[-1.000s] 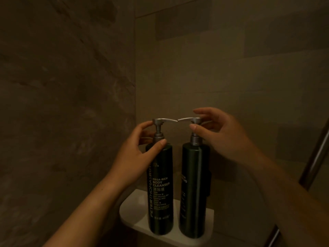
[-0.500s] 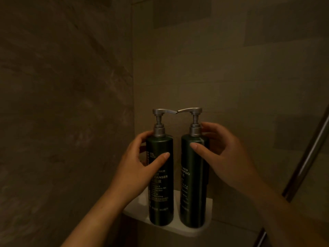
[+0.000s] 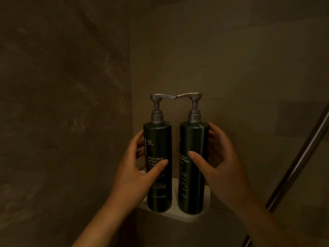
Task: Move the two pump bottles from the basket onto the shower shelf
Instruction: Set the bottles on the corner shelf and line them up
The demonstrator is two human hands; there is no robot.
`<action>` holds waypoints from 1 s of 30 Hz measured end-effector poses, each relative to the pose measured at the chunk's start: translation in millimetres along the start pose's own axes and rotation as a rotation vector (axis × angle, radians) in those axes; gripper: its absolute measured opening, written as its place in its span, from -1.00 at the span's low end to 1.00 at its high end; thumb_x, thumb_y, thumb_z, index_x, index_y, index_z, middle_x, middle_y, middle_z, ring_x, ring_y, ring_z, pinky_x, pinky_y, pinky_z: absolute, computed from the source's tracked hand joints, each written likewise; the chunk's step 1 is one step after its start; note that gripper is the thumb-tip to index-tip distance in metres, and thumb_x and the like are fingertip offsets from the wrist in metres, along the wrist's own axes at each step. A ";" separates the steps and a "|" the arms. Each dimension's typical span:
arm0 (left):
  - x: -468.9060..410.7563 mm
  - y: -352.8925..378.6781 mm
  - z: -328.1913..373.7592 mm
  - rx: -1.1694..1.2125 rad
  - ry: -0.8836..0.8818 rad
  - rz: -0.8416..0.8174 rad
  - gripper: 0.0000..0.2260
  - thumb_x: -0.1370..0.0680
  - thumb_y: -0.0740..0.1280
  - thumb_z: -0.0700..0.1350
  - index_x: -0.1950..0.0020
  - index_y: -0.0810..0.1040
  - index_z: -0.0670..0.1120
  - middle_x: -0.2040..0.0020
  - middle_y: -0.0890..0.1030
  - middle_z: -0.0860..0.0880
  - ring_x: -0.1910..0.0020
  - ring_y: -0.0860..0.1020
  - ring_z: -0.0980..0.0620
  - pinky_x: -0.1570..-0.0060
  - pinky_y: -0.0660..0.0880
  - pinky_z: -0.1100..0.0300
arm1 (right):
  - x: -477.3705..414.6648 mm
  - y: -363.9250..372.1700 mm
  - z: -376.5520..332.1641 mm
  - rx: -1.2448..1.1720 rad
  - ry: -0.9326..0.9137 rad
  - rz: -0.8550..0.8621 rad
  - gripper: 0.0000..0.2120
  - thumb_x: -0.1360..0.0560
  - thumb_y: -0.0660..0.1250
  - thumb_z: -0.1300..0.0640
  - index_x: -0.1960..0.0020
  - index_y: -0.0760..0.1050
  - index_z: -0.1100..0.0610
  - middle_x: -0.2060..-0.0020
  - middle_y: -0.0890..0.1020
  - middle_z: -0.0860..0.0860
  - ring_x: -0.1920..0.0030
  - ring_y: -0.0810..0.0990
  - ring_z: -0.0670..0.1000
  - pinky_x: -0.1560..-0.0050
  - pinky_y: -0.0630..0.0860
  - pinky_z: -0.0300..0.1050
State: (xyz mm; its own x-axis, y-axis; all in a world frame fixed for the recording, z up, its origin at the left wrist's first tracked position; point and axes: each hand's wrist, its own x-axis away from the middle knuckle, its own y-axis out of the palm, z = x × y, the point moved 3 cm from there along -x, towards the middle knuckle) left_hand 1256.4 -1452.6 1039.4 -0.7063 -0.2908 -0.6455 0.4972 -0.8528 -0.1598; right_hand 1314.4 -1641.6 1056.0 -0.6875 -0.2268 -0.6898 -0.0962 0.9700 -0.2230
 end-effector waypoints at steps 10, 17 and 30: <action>1.0 4.5 -10.8 0.040 -0.023 -0.016 -0.38 -0.20 0.41 0.21 -0.14 0.20 0.59 -0.08 0.39 0.58 -0.11 0.36 0.54 0.20 0.41 0.57 | 0.2 6.0 13.7 0.024 -0.001 -0.019 -0.20 -0.23 0.43 -0.11 -0.38 0.13 -0.30 -0.30 0.38 -0.26 -0.25 0.37 -0.27 -0.21 0.40 -0.11; -14.4 8.0 -17.1 0.059 -0.024 -0.048 -0.39 -0.25 0.40 0.11 -0.16 0.19 0.49 -0.16 0.36 0.38 -0.06 0.36 0.57 0.21 0.42 0.55 | -14.2 10.6 24.4 -0.005 0.028 -0.048 -0.21 -0.30 0.47 0.02 -0.38 0.13 -0.33 -0.33 0.37 -0.23 -0.29 0.37 -0.20 -0.26 0.43 0.12; 7.5 12.9 -41.8 -0.007 -0.050 -0.028 -0.31 -0.20 0.40 0.19 -0.17 0.12 0.59 -0.18 0.34 0.42 -0.11 0.34 0.56 0.09 0.40 0.43 | 9.2 17.9 48.7 0.119 -0.012 0.070 -0.28 -0.33 0.44 0.00 -0.40 0.20 -0.19 -0.23 0.33 -0.28 -0.23 0.35 -0.34 -0.10 0.48 -0.31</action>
State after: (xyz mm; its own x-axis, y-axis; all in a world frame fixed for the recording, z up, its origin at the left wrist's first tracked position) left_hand 1278.6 -1447.6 1001.3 -0.7440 -0.2883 -0.6027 0.4805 -0.8578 -0.1828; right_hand 1341.4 -1630.6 1012.1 -0.6805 -0.1603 -0.7150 0.0387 0.9665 -0.2535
